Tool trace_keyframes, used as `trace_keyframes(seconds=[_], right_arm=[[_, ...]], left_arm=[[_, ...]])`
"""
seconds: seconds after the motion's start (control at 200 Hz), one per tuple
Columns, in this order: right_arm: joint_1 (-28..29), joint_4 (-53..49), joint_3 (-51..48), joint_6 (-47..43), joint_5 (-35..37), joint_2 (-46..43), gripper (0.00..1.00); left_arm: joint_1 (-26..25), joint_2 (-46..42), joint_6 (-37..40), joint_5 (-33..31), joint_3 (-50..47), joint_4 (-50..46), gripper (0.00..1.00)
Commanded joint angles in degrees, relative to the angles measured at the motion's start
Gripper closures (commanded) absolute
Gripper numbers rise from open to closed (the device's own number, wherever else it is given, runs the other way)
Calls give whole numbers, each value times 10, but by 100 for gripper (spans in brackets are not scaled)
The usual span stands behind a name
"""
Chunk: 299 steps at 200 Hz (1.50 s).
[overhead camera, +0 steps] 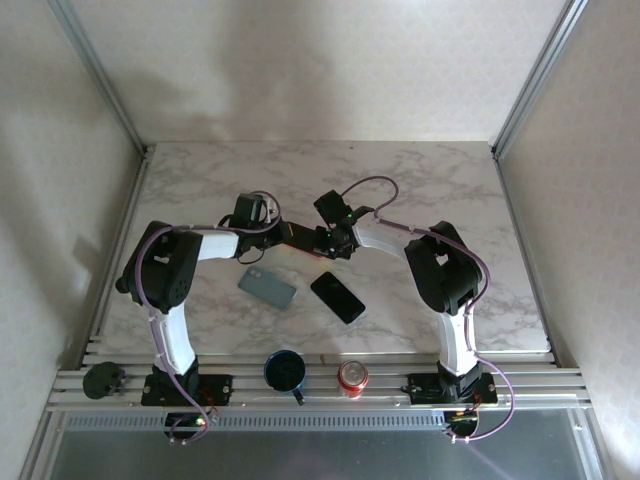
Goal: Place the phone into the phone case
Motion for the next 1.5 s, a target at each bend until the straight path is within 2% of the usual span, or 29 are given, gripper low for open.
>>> trace_keyframes(seconds=[0.0,0.365,0.601,0.856,1.046,1.262,1.492], right_arm=[[24,-56,-90,-10,0,230,100],[24,-43,-103,-10,-12,274,100],[23,-35,-128,-7,-10,267,100],[7,-35,-196,6,19,126,100],[-15,-86,-175,-13,48,28,100],[-20,-147,-102,-43,74,-8,100],[-21,-167,-61,-60,75,-34,100]], left_arm=[[-3,16,4,5,-12,-8,93],[-4,22,-2,7,-10,-1,93],[-4,29,-4,7,-10,1,93],[-3,9,5,-1,0,-19,94],[-2,1,8,-1,23,-33,94],[0,2,11,1,42,-43,94],[1,1,14,1,41,-43,94]])
